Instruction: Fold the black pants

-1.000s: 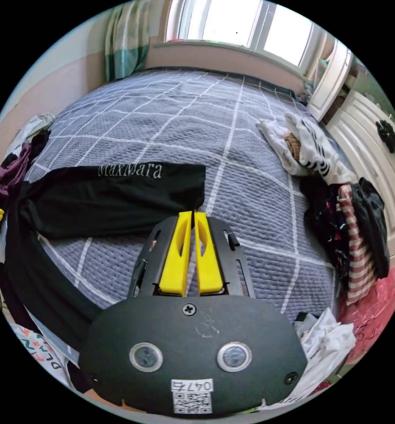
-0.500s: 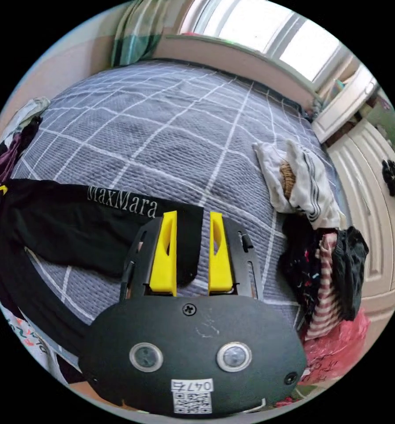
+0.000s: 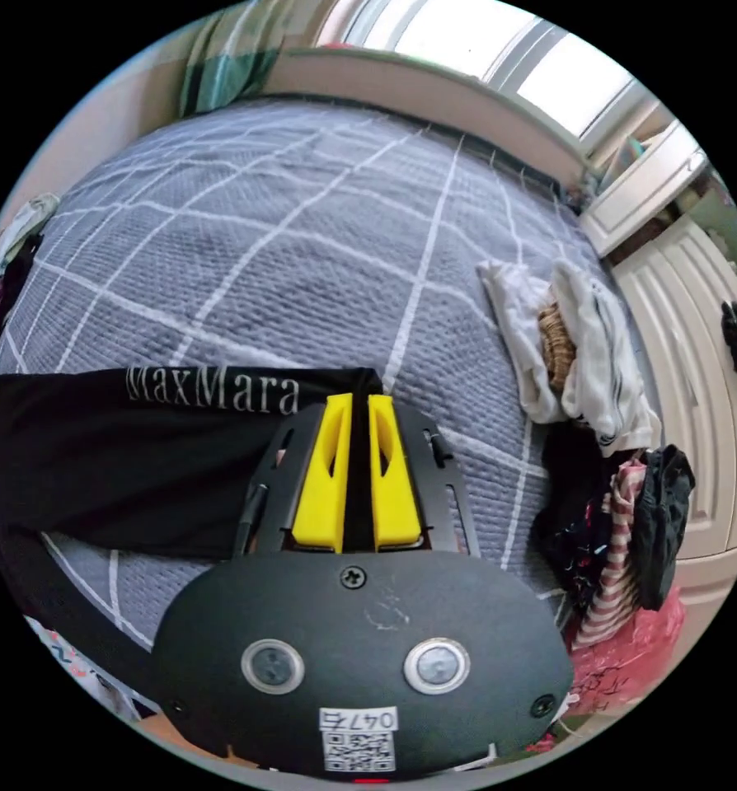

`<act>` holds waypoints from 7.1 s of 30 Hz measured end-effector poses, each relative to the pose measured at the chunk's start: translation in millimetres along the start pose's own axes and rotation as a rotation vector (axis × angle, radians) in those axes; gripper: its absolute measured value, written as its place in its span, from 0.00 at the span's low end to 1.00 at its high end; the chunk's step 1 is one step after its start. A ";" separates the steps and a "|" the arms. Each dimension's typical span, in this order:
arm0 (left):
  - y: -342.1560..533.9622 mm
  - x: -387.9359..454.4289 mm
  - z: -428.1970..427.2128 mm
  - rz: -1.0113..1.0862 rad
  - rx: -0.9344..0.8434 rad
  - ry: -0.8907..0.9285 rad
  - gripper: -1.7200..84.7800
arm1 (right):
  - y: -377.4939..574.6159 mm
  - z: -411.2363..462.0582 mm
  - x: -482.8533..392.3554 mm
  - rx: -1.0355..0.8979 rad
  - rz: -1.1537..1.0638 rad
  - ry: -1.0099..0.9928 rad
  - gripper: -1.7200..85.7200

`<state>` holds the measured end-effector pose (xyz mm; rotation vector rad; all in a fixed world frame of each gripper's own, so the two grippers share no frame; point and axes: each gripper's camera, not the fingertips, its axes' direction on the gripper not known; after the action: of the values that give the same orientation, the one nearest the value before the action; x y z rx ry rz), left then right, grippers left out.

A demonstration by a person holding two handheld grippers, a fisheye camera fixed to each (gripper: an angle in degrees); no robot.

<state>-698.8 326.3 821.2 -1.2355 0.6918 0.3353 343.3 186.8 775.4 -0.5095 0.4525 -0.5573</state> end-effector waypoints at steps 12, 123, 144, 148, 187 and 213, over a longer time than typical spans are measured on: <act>-4.5 -23.6 5.9 -0.092 0.015 0.015 0.02 | 78.7 -40.0 21.7 0.166 0.047 0.059 0.01; 479.6 468.3 105.9 1.194 -0.250 -0.795 0.15 | 574.5 -72.6 -209.5 0.227 -0.123 -0.217 0.04; 500.6 439.1 60.0 0.976 0.020 -0.584 0.12 | 544.0 -132.1 -676.7 0.572 -1.065 -0.295 0.14; 506.9 445.7 48.7 1.034 0.033 -0.694 0.14 | 537.0 -141.1 -670.5 0.579 -1.002 -0.351 0.15; 322.5 354.8 -40.4 0.947 -0.164 -0.345 0.03 | 515.0 -50.5 -352.6 0.244 -0.436 0.138 0.06; 73.7 183.8 -95.0 0.626 -0.200 -0.095 0.03 | 212.9 -93.7 -284.0 0.151 -0.480 0.310 0.01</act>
<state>-632.1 236.7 632.1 -1.1572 0.9722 0.9932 159.1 481.3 656.7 -0.3864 0.5809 -1.1335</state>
